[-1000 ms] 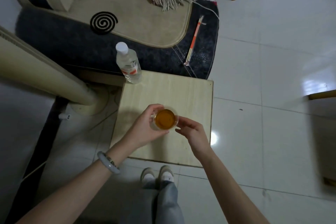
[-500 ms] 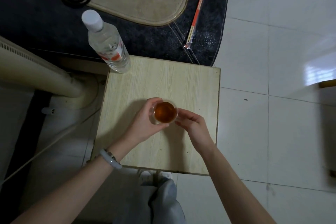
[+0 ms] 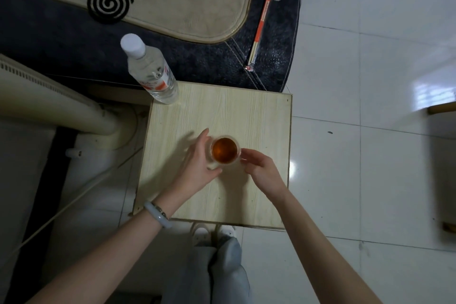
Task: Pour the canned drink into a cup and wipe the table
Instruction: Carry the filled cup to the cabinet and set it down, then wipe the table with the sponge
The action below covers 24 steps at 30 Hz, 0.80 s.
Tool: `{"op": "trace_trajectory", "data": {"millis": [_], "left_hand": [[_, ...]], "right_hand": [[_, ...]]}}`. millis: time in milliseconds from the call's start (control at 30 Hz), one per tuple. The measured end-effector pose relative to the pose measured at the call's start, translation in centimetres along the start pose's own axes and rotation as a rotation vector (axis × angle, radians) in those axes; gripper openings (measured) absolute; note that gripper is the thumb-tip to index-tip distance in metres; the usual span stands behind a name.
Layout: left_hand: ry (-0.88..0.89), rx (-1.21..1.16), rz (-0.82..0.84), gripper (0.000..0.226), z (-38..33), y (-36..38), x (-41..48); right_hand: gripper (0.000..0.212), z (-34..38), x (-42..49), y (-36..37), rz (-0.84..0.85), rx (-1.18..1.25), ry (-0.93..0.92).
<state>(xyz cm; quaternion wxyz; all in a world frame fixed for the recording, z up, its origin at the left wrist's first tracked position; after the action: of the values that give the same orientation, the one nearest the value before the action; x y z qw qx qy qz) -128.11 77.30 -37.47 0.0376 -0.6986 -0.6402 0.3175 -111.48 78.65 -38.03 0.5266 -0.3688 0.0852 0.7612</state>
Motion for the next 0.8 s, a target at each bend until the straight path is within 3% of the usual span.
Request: {"op": "trace_trajectory", "data": {"millis": [267,533,800], "left_hand": [[0.069,0.270,-0.002,0.091,-7.3,-4.2,-6.8],[0.309,0.694,0.014,0.082,-18.7,-8.5,-13.7],[0.575,0.885,-0.026,0.073,-29.2,-7.9,-18.5]], "right_hand": [[0.051,6.1,-7.7,-2.6,-0.046,-0.655,-0.076],[0.054,14.0,-20.3,-6.7,-0.253,-0.841,-0.219],[0.054,17.5,-31.8,-12.0,-0.553,-0.902,-0.226]]}}
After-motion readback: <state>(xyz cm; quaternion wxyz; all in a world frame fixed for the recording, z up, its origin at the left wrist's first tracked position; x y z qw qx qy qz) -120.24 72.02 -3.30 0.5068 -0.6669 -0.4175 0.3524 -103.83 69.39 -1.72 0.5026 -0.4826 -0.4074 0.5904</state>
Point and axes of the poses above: each hand's wrist, its own x-axis towards the middle knuckle, its own y-axis out of the palm, z = x × y, the point moved 7 cm from there along x, towards the middle knuckle, and after that the axes turned 6 degrees about -x, right-handed, at the moved point
